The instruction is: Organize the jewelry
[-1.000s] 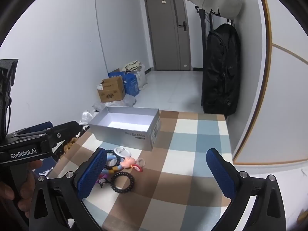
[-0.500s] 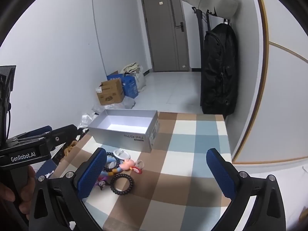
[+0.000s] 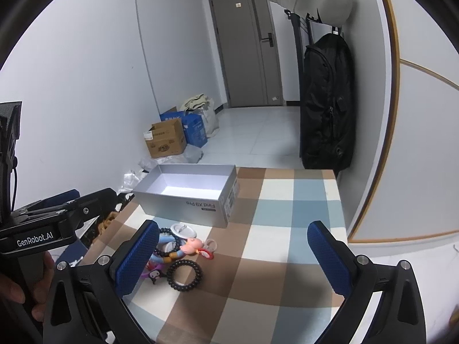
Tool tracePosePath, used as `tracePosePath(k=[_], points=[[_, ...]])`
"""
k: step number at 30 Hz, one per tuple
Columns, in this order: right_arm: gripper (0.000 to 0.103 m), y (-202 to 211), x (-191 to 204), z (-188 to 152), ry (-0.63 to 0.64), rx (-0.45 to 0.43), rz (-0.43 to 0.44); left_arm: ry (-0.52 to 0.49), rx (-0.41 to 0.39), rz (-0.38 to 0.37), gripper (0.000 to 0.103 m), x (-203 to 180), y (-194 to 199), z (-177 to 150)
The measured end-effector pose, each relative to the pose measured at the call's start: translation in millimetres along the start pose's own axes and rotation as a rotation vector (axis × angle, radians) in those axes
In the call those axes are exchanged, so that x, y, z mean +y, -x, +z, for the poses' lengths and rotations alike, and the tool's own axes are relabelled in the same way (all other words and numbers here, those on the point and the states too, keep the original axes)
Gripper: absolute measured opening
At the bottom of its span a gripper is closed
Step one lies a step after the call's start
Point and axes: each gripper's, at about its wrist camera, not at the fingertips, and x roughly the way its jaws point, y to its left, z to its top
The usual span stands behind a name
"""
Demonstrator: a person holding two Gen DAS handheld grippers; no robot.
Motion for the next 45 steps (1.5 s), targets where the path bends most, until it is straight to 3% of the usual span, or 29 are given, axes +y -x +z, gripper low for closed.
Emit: tracePosePath(k=[45], points=[[0.103, -0.8, -4.1, -1.5, -0.025, 0.006, -0.001, 0.021, 0.032, -0.051, 0.102, 1.7, -2.6, -0.7]])
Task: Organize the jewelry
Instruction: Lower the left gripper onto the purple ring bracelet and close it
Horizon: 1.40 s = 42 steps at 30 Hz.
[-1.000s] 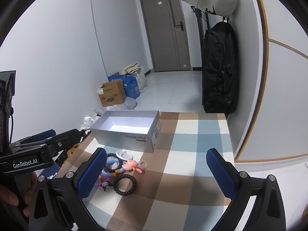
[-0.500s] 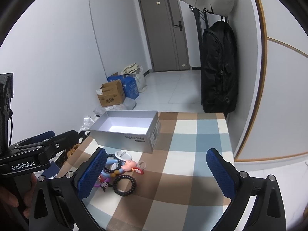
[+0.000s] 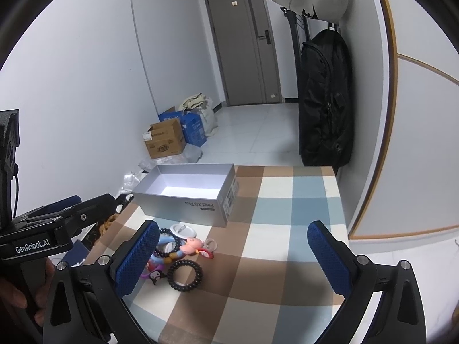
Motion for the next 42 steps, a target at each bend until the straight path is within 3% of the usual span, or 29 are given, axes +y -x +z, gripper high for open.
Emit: tracePosePath(k=[9, 22, 24, 28, 30, 35, 37, 38, 42], points=[[0.103, -9.1, -13.5, 1.8, -0.048, 0.051, -0.069, 0.045, 0.138, -0.117, 0.102, 17.6, -18.4, -9.0], [0.103, -38.9, -16.5, 8.8, -0.089, 0.153, -0.091, 0.005, 0.408, -0.155, 0.102, 24.4, -52.9, -38.1], [0.103, -43.0, -16.6, 9.6, -0.098, 0.162, -0.087, -0.003, 0.422, -0.161, 0.094, 22.8, -54.4, -37.2], [0.103, -49.9, -11.2, 11.0, -0.077, 0.173, -0.087, -0.032, 0.436, -0.147, 0.089, 17.5, -58.6, -37.8], [0.103, -51.5, -9.2, 10.3, -0.068, 0.180, -0.083, -0.034, 0.450, -0.152, 0.077, 16.9, -61.4, -40.0], [0.103, -54.6, -11.1, 10.2, -0.080, 0.190, -0.080, -0.040, 0.445, -0.152, 0.072, 19.9, -60.3, -40.7], [0.103, -54.8, -14.3, 10.4, -0.096, 0.195, -0.078, -0.053, 0.441, -0.156, 0.061, 17.2, -57.9, -39.3], [0.103, -54.9, -15.0, 10.7, -0.102, 0.194, -0.076, -0.063, 0.443, -0.156, 0.050, 15.7, -57.0, -39.4], [0.103, -53.5, -16.9, 12.0, -0.114, 0.194, -0.068, -0.083, 0.437, -0.163, 0.049, 13.4, -52.0, -39.8]])
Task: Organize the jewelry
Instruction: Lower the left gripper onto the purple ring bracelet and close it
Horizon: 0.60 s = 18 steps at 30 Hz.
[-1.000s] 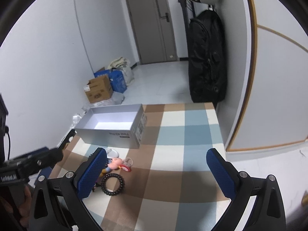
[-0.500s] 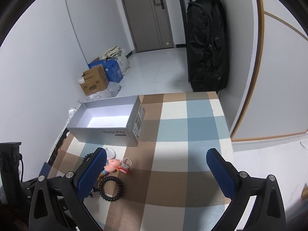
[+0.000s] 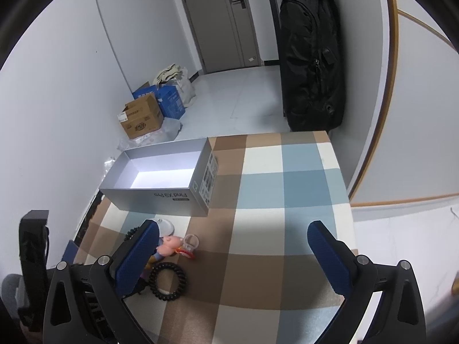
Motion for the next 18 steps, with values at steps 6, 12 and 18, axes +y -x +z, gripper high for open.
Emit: tracePosePath(k=[6, 12, 18], points=[[0.103, 2.8, -0.4, 0.1, -0.008, -0.006, 0.000, 0.035, 0.003, -0.043, 0.048, 2.9, 9.0, -6.3], [0.103, 1.5, 1.0, -2.6, 0.006, 0.002, -0.003, 0.076, -0.029, -0.102, 0.048, 10.6, 19.2, -1.1], [0.103, -10.0, 3.9, -12.7, 0.015, 0.070, 0.025, 0.118, -0.081, -0.141, 0.048, 12.7, 39.9, 1.3]])
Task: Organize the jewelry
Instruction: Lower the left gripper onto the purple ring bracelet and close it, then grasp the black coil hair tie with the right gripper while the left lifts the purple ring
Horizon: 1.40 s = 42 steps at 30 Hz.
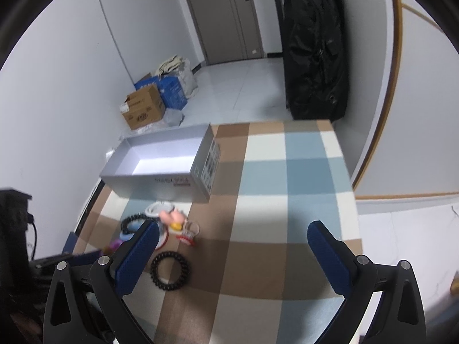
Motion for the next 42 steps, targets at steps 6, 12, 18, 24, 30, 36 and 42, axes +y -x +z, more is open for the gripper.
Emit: tracePosePath(k=[6, 12, 18, 24, 30, 36, 42], points=[[0.102, -20.6, 3.9, -16.7, -0.013, 0.132, 0.103, 0.035, -0.058, -0.050, 0.048, -3.1, 9.8, 10.2], [0.096, -31.4, 33.8, -33.8, 0.135, 0.184, 0.123, 0.059, -0.117, -0.064, 0.048, 0.2, 15.0, 19.8], [0.083, -45.0, 54.0, -44.7, 0.234, 0.225, 0.100, 0.090, -0.134, -0.077, 0.048, 9.4, 16.9, 21.7], [0.079, -52.9, 74.4, -55.6, 0.348, 0.219, 0.032, 0.101, -0.138, -0.089, 0.048, 16.2, 21.9, 22.7], [0.066, -56.2, 80.0, -56.1, 0.388, 0.186, 0.002, 0.106, -0.146, -0.083, 0.048, 18.8, 22.5, 24.7], [0.046, -52.3, 66.5, -47.6, 0.282, 0.217, 0.060, 0.106, -0.144, -0.083, 0.048, 17.1, 20.1, 29.4], [0.046, -28.8, 47.9, -35.7, 0.200, 0.183, 0.091, 0.111, -0.146, -0.085, 0.048, 11.5, 16.2, 37.1]])
